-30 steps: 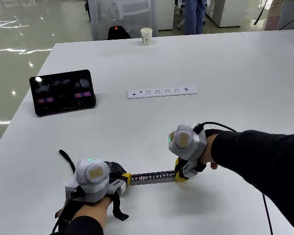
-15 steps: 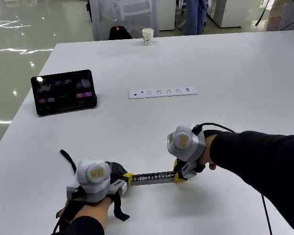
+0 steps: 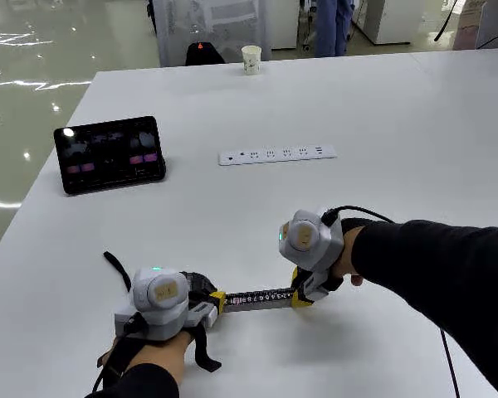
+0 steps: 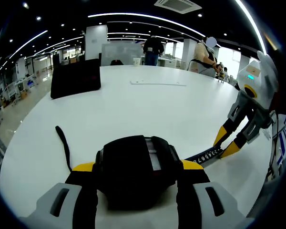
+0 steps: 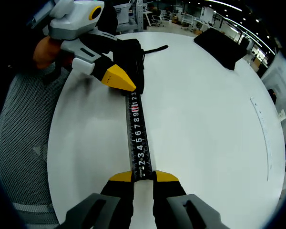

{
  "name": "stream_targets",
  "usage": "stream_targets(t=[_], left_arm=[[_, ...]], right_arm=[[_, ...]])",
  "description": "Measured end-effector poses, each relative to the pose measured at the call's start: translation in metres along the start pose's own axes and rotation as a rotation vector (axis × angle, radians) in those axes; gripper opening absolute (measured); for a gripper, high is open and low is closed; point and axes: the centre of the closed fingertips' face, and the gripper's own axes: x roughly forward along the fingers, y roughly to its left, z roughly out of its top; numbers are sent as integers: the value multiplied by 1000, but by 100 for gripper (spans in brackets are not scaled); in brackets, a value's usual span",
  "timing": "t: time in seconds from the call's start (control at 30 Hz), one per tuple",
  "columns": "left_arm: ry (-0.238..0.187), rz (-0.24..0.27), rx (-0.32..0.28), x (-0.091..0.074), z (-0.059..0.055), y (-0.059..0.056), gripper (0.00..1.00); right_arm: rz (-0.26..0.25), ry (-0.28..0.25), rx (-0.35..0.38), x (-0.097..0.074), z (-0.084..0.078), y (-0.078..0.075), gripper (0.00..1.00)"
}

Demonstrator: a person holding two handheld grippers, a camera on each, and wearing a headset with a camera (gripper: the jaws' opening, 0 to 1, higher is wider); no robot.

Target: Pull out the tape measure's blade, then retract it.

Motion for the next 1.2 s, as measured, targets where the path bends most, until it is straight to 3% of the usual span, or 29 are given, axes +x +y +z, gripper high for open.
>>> stream_targets(t=[0.1,0.3,0.43,0.5,0.57,0.6,1.0,1.2], left_arm=[[0,0,0,0,0,0,62],[-1,0,-2,0,0,0,62],[-1,0,-2,0,0,0,62],[-1,0,-2,0,0,0,62],[-1,0,-3,0,0,0,62],[-1,0,-2,0,0,0,62],[-2,0,-3,0,1,0,62],[-2,-1,-2,0,0,0,62]], right_arm=[[5,0,-30,0,1,1,12],[7,-1,-22,1,4,0,12],[2,-2,10,1,6,-1,12],[-8,-4,71,2,8,-1,12],[-5,-5,47,2,9,-1,12],[-3,-5,0,3,10,0,12],[5,-7,-40,4,14,1,12],[5,-19,-19,5,18,1,12]])
